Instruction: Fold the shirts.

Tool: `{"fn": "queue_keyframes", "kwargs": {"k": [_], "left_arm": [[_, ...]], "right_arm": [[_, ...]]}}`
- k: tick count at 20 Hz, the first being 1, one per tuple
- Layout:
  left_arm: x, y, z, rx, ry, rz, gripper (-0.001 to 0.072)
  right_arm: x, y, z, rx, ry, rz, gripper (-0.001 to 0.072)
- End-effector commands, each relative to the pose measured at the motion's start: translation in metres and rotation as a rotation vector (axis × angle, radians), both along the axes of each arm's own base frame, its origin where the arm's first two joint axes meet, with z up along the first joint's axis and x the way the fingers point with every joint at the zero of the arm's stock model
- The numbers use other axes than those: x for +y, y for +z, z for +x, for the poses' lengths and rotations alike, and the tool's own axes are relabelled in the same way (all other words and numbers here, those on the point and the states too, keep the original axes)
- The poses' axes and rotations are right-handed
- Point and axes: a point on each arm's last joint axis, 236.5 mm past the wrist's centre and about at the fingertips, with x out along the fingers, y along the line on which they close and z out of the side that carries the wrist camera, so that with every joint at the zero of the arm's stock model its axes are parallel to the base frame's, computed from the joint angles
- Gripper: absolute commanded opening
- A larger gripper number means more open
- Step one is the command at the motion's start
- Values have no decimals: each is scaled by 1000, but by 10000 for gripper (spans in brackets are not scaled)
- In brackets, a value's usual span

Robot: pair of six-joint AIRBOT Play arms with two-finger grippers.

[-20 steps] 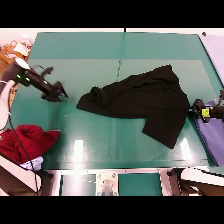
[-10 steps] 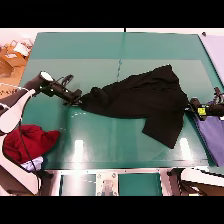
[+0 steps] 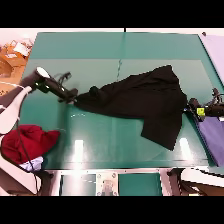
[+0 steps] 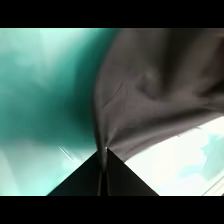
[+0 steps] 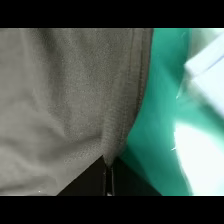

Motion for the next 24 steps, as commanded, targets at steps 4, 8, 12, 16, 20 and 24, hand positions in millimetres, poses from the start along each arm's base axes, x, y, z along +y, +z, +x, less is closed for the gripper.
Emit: {"fn": "queue_keyframes", "kwargs": {"k": [4, 8, 12, 16, 20, 24], "left_arm": [[13, 224, 48, -508, 98, -22, 32], [30, 449, -4, -1101, 200, 14, 32], [75, 591, -118, -1520, 405, 135, 32], [78, 629, -210, -1673, 440, 134, 33], [75, 605, -220, -1587, 397, 167, 33], [79, 565, -159, -1452, 354, 222, 33]], "right_arm": [[68, 157, 45, -381, 173, 39, 19], [92, 387, 39, -891, 169, -137, 20], [93, 552, -38, -1218, 9, -326, 20], [113, 627, -101, -1414, -73, -502, 20], [130, 638, -121, -1463, -70, -537, 21], [106, 600, -91, -1345, -72, -484, 21]]}}
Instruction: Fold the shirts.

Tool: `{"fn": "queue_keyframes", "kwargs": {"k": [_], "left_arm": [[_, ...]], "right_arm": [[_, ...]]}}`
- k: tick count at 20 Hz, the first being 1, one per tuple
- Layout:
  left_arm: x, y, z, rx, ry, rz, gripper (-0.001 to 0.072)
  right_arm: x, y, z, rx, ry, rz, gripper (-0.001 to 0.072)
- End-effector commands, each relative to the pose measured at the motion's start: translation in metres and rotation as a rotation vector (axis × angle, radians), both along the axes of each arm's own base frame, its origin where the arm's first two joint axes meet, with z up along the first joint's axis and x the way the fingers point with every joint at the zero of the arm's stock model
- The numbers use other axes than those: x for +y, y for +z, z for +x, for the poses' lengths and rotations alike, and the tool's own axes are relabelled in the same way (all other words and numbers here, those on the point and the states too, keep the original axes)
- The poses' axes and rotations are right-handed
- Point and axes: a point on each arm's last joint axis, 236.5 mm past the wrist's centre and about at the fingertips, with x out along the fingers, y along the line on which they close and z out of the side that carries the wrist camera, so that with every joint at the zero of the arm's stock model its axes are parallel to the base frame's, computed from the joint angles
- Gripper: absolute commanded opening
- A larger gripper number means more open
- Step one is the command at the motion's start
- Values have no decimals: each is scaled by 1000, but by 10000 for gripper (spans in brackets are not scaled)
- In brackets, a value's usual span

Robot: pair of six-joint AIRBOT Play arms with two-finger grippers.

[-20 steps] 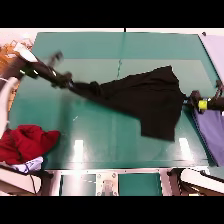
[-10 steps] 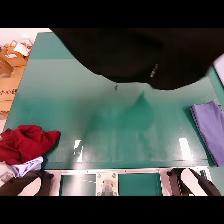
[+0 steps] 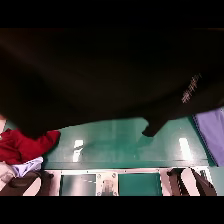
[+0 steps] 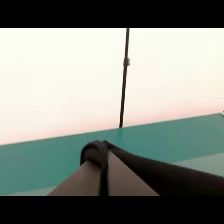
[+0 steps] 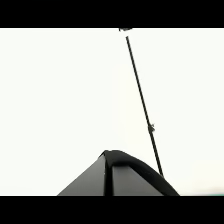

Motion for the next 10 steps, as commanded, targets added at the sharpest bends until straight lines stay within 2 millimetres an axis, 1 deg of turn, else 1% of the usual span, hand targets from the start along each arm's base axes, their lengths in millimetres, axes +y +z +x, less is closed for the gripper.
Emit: {"fn": "queue_keyframes", "kwargs": {"k": [1, 2, 3, 4, 5, 6, 7, 8, 9, 10], "left_arm": [[4, -47, 57, 152, 6, 27, 33], [3, -73, 85, 233, 0, 21, 33], [1, -106, 116, 327, -14, 11, 33], [0, -139, 145, 415, -24, -1, 33], [-3, -176, 174, 505, -37, -18, 33], [-5, -212, 200, 580, -54, -19, 33], [-11, -248, 224, 648, -86, -29, 33], [-17, -289, 248, 725, -110, -60, 33], [-24, -331, 268, 799, -132, -97, 33], [-26, -371, 285, 869, -135, -128, 33]], "right_arm": [[-22, -42, 28, 111, 9, 45, 21], [-35, -67, 47, 163, 19, 74, 21], [-49, -96, 70, 214, 30, 108, 21], [-60, -127, 94, 261, 45, 137, 21], [-67, -166, 124, 320, 65, 164, 21], [-70, -208, 152, 383, 84, 192, 22], [-69, -258, 182, 462, 100, 226, 21], [-67, -306, 207, 541, 107, 253, 21], [-64, -358, 231, 625, 105, 275, 21], [-64, -404, 251, 700, 99, 295, 21]]}}
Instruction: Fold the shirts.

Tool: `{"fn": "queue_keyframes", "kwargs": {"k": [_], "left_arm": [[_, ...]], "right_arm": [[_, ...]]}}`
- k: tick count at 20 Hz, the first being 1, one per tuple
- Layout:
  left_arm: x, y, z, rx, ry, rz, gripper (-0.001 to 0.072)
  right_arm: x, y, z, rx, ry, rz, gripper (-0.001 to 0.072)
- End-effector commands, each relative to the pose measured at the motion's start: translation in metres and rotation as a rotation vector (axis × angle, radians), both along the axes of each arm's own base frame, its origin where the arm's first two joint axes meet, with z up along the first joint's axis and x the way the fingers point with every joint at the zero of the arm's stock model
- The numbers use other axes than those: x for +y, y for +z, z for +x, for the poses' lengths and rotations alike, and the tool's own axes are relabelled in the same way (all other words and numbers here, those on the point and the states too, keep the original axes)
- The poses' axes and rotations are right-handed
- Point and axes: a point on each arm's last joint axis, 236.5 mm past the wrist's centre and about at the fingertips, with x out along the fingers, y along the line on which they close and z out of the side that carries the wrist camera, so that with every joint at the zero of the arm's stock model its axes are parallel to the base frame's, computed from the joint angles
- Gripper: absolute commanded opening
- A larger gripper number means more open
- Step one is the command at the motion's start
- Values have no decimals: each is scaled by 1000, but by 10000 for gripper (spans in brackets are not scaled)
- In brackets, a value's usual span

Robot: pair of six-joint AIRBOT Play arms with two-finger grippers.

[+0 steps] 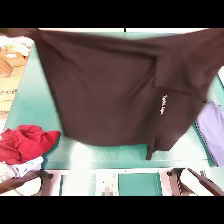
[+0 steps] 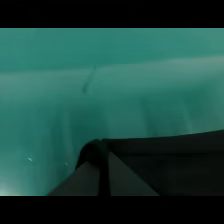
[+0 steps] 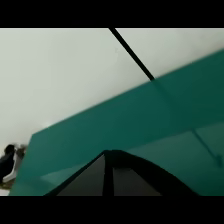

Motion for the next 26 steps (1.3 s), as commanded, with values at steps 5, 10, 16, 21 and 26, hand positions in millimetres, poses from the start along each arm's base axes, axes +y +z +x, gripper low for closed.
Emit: {"fn": "queue_keyframes", "kwargs": {"k": [5, 10, 16, 21, 26], "left_arm": [[-25, -242, 99, 368, 28, -215, 33], [-22, -226, 138, 222, 80, -288, 33], [-20, -182, 154, 116, 60, -279, 33], [-26, -179, 147, 138, 23, -270, 33], [-5, -242, 104, 372, 5, -85, 33]], "right_arm": [[-1, -277, 116, 424, -14, 161, 22], [-7, -269, 170, 365, 55, 154, 21], [-17, -213, 193, 244, 65, 111, 22], [-12, -219, 187, 273, 103, 86, 22], [-44, -278, 131, 550, 166, -59, 21]]}}
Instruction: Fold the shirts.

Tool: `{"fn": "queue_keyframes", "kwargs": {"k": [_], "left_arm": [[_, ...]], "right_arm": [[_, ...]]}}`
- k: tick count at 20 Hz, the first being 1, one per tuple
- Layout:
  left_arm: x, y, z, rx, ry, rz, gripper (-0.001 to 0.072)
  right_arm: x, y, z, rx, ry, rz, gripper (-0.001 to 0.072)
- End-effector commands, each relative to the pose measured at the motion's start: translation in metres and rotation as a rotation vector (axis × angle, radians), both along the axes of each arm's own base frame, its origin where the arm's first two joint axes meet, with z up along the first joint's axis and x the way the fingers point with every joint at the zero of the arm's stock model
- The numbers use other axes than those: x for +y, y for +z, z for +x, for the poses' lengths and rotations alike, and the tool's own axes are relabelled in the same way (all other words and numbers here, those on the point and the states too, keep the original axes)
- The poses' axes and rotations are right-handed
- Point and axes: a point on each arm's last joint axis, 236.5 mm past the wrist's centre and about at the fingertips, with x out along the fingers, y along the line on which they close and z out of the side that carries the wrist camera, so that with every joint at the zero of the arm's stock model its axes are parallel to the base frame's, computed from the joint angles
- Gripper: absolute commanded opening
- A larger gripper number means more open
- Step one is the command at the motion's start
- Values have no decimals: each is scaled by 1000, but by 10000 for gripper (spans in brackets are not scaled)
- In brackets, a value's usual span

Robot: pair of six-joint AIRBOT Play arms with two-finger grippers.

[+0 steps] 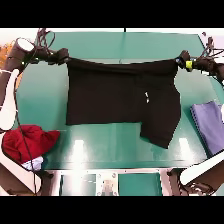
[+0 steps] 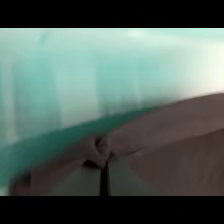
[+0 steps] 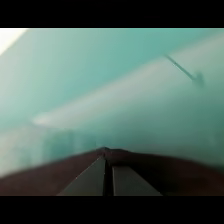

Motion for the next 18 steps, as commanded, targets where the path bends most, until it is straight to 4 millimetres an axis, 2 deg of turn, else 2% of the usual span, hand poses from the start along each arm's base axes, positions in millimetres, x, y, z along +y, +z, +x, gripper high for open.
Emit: {"fn": "queue_keyframes", "kwargs": {"k": [1, 4, 8, 11, 17, 18], "left_arm": [[16, -45, -30, 160, -25, 105, 33], [16, -80, -49, 243, -24, 102, 33], [17, -111, -66, 308, -20, 103, 33], [17, -117, -70, 324, -22, 105, 33], [-6, -118, -70, 313, -52, 101, 35], [-7, -117, -71, 320, -52, 96, 35]], "right_arm": [[-23, -38, -45, 194, 81, -94, 21], [-36, -62, -66, 276, 93, -129, 21], [-35, -97, -81, 339, 71, -117, 21], [-36, -112, -88, 365, 62, -119, 21], [-27, -113, -86, 364, 77, -113, 31], [-26, -111, -85, 361, 79, -109, 136]]}}
